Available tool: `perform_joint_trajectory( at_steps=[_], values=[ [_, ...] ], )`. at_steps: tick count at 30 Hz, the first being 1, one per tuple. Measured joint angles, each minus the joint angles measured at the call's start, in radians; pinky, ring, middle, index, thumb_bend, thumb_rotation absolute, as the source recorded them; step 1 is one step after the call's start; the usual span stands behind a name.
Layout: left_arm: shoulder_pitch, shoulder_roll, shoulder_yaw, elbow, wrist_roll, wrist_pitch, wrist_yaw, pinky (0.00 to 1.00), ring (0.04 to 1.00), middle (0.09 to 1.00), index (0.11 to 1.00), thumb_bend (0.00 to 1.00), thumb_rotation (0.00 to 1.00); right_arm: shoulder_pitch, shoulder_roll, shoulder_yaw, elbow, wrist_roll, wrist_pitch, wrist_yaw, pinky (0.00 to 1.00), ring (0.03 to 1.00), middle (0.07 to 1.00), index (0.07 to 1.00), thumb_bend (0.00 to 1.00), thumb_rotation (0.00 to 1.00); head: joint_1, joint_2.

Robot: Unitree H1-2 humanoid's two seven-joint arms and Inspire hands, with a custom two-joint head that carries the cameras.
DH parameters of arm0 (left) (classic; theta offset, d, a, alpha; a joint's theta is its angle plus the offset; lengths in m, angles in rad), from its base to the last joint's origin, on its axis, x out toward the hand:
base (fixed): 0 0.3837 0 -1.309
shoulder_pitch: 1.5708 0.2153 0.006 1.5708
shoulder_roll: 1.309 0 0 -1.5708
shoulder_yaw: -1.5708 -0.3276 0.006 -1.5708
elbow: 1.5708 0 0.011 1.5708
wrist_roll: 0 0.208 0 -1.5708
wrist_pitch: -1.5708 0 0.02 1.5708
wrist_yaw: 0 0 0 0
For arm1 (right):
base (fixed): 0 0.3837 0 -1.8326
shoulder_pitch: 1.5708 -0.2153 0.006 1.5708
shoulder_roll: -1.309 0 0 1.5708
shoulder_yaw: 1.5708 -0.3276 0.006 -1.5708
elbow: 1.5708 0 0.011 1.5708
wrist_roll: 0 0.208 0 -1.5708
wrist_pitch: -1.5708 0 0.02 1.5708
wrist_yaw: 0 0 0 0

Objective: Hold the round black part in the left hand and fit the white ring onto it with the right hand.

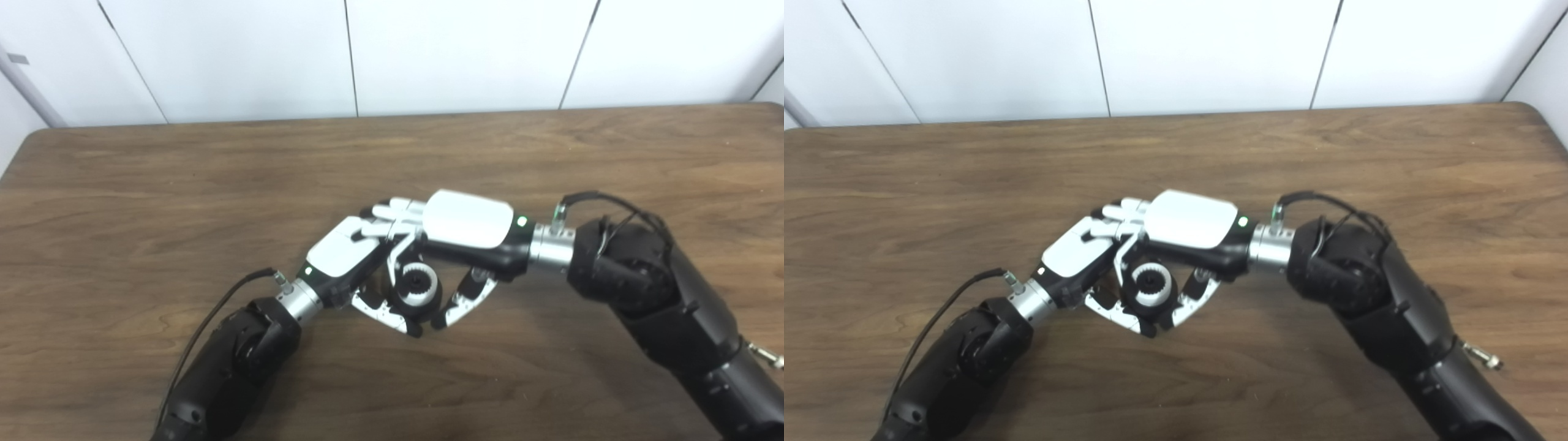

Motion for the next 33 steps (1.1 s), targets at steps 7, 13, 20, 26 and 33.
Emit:
perform_joint_trajectory(
  at_steps=[7,13,20,26,33],
  values=[
    [-0.005,0.021,-0.001,0.018,-0.030,-0.005,-0.003,1.00,1.000,0.928,0.690,1.00,0.23,-0.015,-0.017,-0.038,-0.021,0.034,0.029,0.011,1.00,1.000,0.937,0.487,0.52,0.14,0.008,0.000],
    [-0.014,0.038,-0.003,0.006,-0.052,0.004,-0.053,1.00,1.000,0.990,0.879,1.00,0.28,-0.043,-0.015,-0.088,-0.022,0.050,0.040,0.004,1.00,1.000,0.934,0.486,0.52,0.14,0.009,-0.003],
    [-0.021,0.059,0.000,-0.018,-0.092,0.019,-0.123,1.00,1.000,1.000,1.000,1.00,0.37,-0.060,-0.013,-0.150,-0.013,0.057,0.061,-0.046,1.00,1.000,0.926,0.627,0.95,0.13,0.018,-0.031],
    [-0.008,0.069,0.012,-0.025,-0.133,0.029,-0.146,1.00,1.000,1.000,1.000,1.00,0.30,0.025,-0.001,-0.172,0.067,-0.002,0.067,-0.126,0.89,0.974,0.926,0.820,0.88,0.16,0.015,-0.049],
    [0.003,0.106,0.047,-0.050,-0.180,0.060,-0.214,1.00,1.000,1.000,1.000,1.00,0.19,0.107,0.033,-0.212,0.165,-0.030,0.071,-0.241,0.78,0.907,0.907,0.914,0.64,0.11,0.015,-0.067]
  ],
)
